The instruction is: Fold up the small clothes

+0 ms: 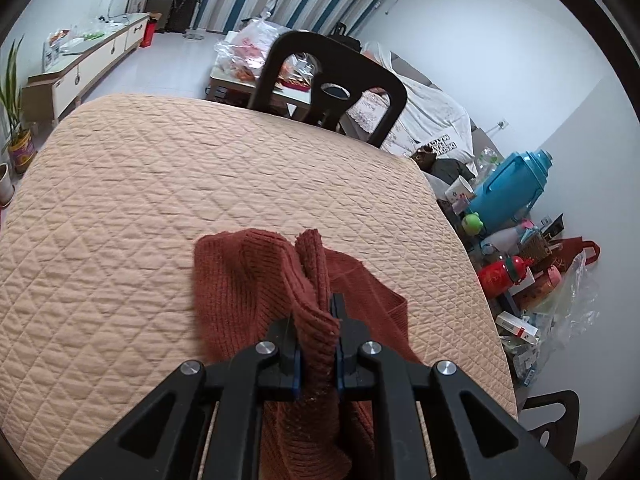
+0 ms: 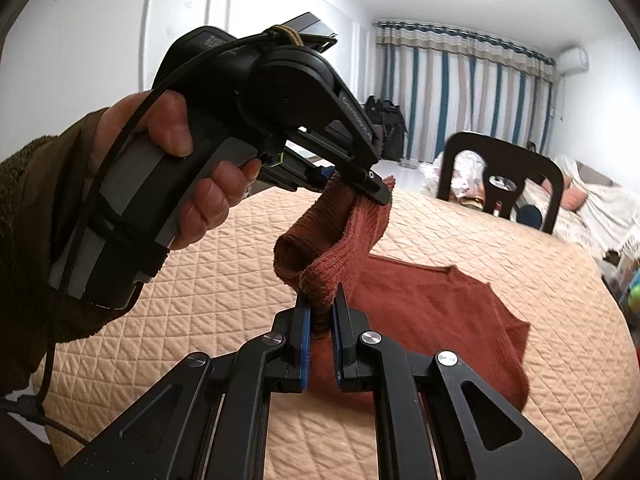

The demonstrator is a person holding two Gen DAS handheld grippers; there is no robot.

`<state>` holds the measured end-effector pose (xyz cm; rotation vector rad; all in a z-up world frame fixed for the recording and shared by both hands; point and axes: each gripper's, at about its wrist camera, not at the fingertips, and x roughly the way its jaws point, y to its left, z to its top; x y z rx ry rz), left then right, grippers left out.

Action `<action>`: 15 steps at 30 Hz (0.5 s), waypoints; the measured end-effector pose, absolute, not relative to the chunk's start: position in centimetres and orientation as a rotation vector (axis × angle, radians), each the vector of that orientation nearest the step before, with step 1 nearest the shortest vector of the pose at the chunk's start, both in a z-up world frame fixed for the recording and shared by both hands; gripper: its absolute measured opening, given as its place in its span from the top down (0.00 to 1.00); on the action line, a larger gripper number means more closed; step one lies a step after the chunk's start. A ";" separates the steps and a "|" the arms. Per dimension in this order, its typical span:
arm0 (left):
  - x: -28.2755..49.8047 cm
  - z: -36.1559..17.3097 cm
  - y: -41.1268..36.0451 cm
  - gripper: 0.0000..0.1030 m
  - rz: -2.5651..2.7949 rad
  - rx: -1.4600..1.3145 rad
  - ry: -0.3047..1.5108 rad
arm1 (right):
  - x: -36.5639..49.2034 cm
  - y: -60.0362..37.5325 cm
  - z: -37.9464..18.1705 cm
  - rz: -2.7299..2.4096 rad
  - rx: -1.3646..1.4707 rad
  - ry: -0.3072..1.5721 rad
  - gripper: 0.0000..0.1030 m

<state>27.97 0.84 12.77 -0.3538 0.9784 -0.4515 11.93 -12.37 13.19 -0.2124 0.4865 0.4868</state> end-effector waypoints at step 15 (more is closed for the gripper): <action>30.2 11.4 -6.9 0.87 -0.501 -0.312 1.035 | 12.7 -19.8 13.5 0.411 -0.113 0.527 0.92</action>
